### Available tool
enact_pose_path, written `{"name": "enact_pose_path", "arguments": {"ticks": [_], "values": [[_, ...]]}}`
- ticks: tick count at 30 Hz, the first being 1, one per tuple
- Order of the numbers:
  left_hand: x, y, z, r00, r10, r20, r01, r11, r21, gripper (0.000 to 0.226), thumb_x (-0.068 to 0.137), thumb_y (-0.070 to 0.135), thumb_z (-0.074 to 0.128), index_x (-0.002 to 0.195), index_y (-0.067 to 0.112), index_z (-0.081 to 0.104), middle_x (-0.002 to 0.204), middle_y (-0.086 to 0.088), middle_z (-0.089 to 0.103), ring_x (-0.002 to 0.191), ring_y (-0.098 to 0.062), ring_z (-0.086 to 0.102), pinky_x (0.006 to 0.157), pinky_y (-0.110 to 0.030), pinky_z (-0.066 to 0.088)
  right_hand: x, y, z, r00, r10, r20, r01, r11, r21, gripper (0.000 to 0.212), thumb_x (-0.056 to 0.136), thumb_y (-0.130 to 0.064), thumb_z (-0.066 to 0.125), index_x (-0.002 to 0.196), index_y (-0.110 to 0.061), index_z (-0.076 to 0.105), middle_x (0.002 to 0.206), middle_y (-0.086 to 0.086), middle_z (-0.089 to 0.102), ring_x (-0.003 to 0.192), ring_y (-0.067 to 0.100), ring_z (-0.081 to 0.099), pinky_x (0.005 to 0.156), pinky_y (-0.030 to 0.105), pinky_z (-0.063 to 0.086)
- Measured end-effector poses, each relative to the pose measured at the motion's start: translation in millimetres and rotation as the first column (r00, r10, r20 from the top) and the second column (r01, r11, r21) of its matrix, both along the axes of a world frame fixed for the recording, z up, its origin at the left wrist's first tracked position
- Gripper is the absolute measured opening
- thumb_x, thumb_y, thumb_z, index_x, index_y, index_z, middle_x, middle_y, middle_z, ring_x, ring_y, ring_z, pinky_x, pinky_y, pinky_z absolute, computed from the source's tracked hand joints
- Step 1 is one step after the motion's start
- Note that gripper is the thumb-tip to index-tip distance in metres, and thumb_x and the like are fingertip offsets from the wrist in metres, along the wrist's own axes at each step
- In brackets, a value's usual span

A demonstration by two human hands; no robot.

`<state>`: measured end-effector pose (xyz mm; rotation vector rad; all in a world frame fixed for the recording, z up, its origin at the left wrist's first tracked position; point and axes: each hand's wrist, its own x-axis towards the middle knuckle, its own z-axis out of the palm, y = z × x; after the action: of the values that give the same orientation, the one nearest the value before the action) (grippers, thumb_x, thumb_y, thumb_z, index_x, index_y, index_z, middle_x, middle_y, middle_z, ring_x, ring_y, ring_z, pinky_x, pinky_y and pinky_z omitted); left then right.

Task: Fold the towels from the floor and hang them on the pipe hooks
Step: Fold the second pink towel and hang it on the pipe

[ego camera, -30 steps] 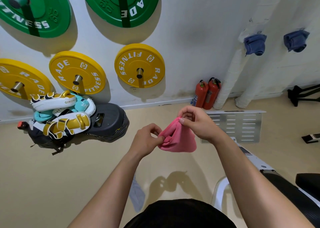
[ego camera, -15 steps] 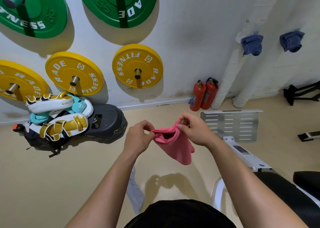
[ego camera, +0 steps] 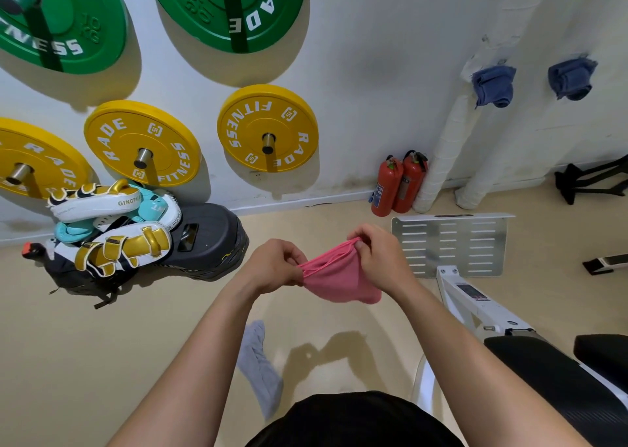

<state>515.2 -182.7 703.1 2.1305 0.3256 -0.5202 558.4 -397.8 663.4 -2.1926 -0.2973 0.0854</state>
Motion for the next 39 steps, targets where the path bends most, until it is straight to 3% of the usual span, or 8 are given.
{"name": "enact_pose_path", "arguments": {"ticks": [5,12,16,23,27,31,35,39], "values": [[-1,-6,-6,0.995,0.094,0.037,-0.095,0.995,0.032,0.024,0.082,-0.003,0.048,0.084,0.006,0.071,0.081,-0.017,0.075,0.076,-0.029,0.073,0.071,-0.034,0.063,-2,-2,-1,0.992,0.058,-0.108,-0.051,0.996,0.069,0.018,0.096,-0.008,0.051,0.097,-0.022,0.062,0.090,-0.018,0.061,0.088,-0.010,0.055,0.072,0.005,0.038],[-14,-9,-23,0.992,-0.045,0.117,0.038,0.997,0.061,0.026,0.076,0.031,0.081,0.097,0.024,0.068,0.084,0.008,0.070,0.069,-0.009,0.064,0.063,-0.022,0.049,-2,-6,-5,0.990,-0.003,-0.138,0.020,0.992,0.124,0.016,0.100,-0.011,0.046,0.101,-0.023,0.057,0.093,-0.020,0.059,0.088,-0.001,0.055,0.077,0.015,0.036],[-12,-11,-29,0.949,0.079,0.305,-0.108,0.991,0.079,0.009,0.085,0.029,0.073,0.082,0.024,0.066,0.072,0.010,0.064,0.064,-0.006,0.052,0.061,-0.019,0.040,0,-5,-8,0.991,-0.018,-0.130,0.033,0.993,0.114,0.014,0.101,-0.012,0.044,0.103,-0.021,0.055,0.095,-0.012,0.059,0.094,0.010,0.055,0.079,0.022,0.036],[-10,-29,-19,0.880,0.252,0.403,-0.203,0.966,-0.160,0.010,0.096,0.025,0.062,0.090,0.018,0.057,0.074,0.013,0.056,0.068,-0.006,0.048,0.065,-0.025,0.039,4,-5,1,0.950,-0.057,-0.305,0.152,0.942,0.299,0.019,0.090,-0.016,0.050,0.080,-0.028,0.060,0.079,-0.013,0.060,0.079,0.011,0.054,0.074,0.031,0.042],[-7,-32,-15,0.836,0.222,0.501,-0.195,0.975,-0.107,0.008,0.093,0.023,0.067,0.096,0.020,0.061,0.086,0.014,0.066,0.082,0.000,0.059,0.073,-0.017,0.044,7,-16,19,0.939,0.129,-0.317,0.008,0.918,0.396,0.014,0.077,-0.023,0.051,0.082,-0.024,0.064,0.070,-0.008,0.057,0.066,0.007,0.050,0.068,0.031,0.041],[-6,-39,-10,0.824,0.190,0.534,-0.157,0.982,-0.106,0.012,0.089,0.021,0.071,0.089,0.028,0.061,0.081,0.019,0.067,0.079,0.003,0.060,0.069,-0.011,0.041,13,-22,38,0.896,0.372,-0.244,-0.324,0.921,0.216,0.023,0.080,-0.041,0.074,0.098,-0.029,0.069,0.076,-0.005,0.059,0.065,0.006,0.054,0.063,0.023,0.045],[-8,-41,-7,0.830,0.217,0.515,-0.147,0.974,-0.173,0.018,0.083,0.023,0.079,0.092,0.026,0.064,0.085,0.018,0.068,0.080,-0.003,0.062,0.069,-0.018,0.046,26,-19,50,0.881,0.468,-0.067,-0.472,0.879,-0.070,0.008,0.088,-0.025,0.072,0.087,-0.018,0.067,0.075,-0.010,0.059,0.069,0.001,0.051,0.063,0.021,0.036],[-13,-29,-13,0.892,0.179,0.414,-0.089,0.970,-0.228,0.023,0.079,0.023,0.080,0.100,0.021,0.071,0.087,0.004,0.072,0.079,-0.015,0.064,0.072,-0.032,0.051,35,-24,62,0.857,0.512,-0.053,-0.514,0.858,-0.015,0.008,0.089,-0.023,0.067,0.085,-0.030,0.063,0.078,-0.017,0.061,0.075,0.002,0.055,0.066,0.021,0.039]]}}
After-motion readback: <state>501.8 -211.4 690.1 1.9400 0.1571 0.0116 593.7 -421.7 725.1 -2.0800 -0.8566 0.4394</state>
